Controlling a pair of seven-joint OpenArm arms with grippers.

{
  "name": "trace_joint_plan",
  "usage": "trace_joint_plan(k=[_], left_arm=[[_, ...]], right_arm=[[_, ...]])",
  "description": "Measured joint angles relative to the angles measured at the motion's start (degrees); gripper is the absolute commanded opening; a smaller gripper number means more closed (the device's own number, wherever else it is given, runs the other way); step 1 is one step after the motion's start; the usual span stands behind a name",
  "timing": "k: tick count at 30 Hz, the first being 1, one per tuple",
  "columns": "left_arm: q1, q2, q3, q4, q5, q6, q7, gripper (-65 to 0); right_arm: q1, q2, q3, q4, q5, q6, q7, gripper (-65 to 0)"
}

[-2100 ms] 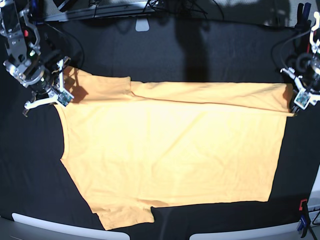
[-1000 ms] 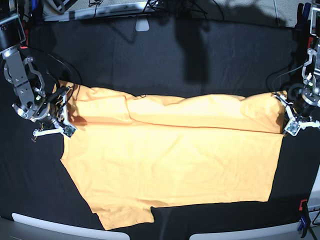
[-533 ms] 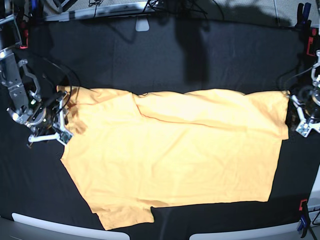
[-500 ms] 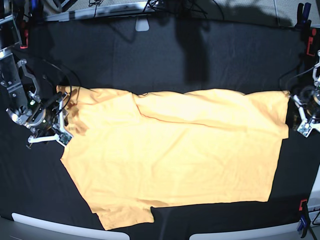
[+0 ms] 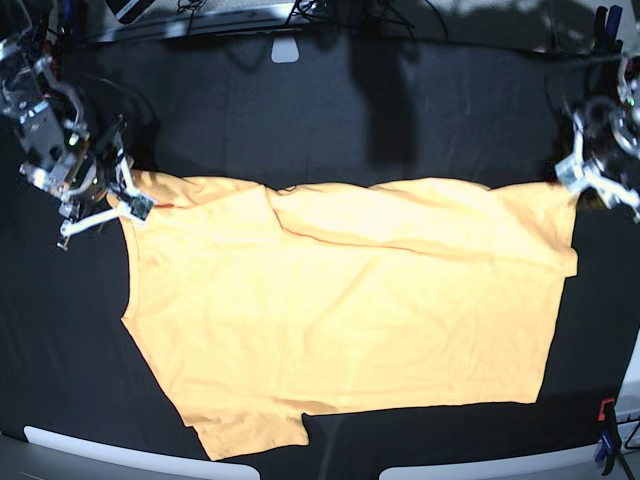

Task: Layout the t-shirt on the table in an organized manner, then fold the t-shirt properly
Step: 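Pull the held shoulder edge back with both grippers, flattening the shirt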

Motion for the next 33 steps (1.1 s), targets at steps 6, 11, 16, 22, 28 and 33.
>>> trace_joint_plan(k=[6, 11, 16, 22, 28, 33], left_arm=[[3.06, -0.09, -0.04, -1.07, 9.22, -0.07, -7.56, -40.7], [-0.35, 0.2, -0.07, -4.13, 9.68, 0.02, -8.63, -41.0], [-3.13, 1.22, -0.11, -10.01, 10.84, 0.24, -15.65, -41.1], [-4.07, 2.58, -0.17, -13.27, 13.66, 1.22, -19.65, -43.6], [-5.9, 2.73, -0.15, -13.33, 13.88, 0.17, -18.95, -61.9], [-5.79, 2.89, -0.15, -13.57, 13.86, 0.15, -18.78, -65.0]], right_arm=[[-1.66, -0.42, 0.02, 0.46, -0.68, -3.48, -1.09, -41.0], [-1.64, -1.95, 0.02, 0.48, -0.7, -3.85, -0.94, -41.0], [-1.68, -2.12, 0.02, 0.48, -0.85, -3.96, -1.18, -41.0], [-1.66, -2.16, 0.02, 0.48, -0.85, -4.09, -1.05, -41.0], [-1.68, -2.75, 0.02, 0.48, -0.87, -4.28, -1.07, -41.0], [-1.68, -2.73, 0.02, 0.46, -0.87, -4.31, -1.11, -41.0]])
